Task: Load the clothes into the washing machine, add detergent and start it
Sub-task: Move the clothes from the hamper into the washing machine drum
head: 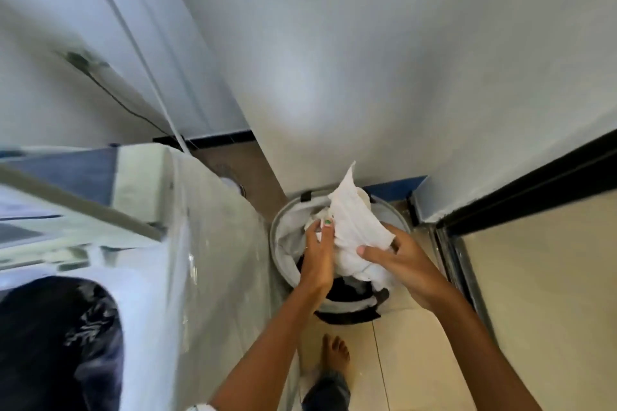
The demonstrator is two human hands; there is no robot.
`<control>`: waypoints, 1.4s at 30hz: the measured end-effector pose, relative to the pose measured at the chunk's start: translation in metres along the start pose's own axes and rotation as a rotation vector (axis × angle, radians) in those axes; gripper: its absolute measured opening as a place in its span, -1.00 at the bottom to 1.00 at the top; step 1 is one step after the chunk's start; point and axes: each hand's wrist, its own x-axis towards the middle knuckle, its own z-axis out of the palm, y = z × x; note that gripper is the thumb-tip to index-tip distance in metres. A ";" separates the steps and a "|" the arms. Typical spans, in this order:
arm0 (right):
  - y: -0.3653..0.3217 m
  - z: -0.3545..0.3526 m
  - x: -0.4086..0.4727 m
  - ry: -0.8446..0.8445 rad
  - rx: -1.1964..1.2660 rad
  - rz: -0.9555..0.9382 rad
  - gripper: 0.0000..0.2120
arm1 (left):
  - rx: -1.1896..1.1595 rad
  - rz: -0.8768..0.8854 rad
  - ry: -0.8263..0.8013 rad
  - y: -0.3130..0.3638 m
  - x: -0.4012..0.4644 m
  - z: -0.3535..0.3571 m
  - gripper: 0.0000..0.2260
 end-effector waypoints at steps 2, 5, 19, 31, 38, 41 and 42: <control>-0.027 0.007 -0.029 0.008 0.018 -0.058 -0.66 | -0.169 -0.020 -0.030 0.029 -0.021 -0.001 -0.61; -0.058 0.020 -0.061 0.057 -0.028 -0.153 -0.65 | -0.097 -0.007 -0.149 0.060 -0.055 -0.007 -0.61; -0.151 0.217 -0.245 0.102 -0.049 -0.652 -0.66 | 0.106 0.897 0.219 0.120 -0.308 -0.216 -0.64; -0.133 0.380 -0.311 -0.227 -0.145 -0.781 -0.56 | -0.031 0.810 -0.064 0.104 -0.381 -0.384 -0.56; -0.152 0.391 -0.314 -0.132 0.297 -0.657 -0.74 | -0.444 0.600 -0.069 0.113 -0.381 -0.425 -0.64; -0.161 0.395 -0.316 -0.213 0.531 -0.572 -0.69 | -0.692 0.522 -0.104 0.121 -0.370 -0.442 -0.65; -0.162 0.395 -0.315 -0.243 0.586 -0.555 -0.69 | -0.741 0.505 -0.123 0.124 -0.367 -0.446 -0.64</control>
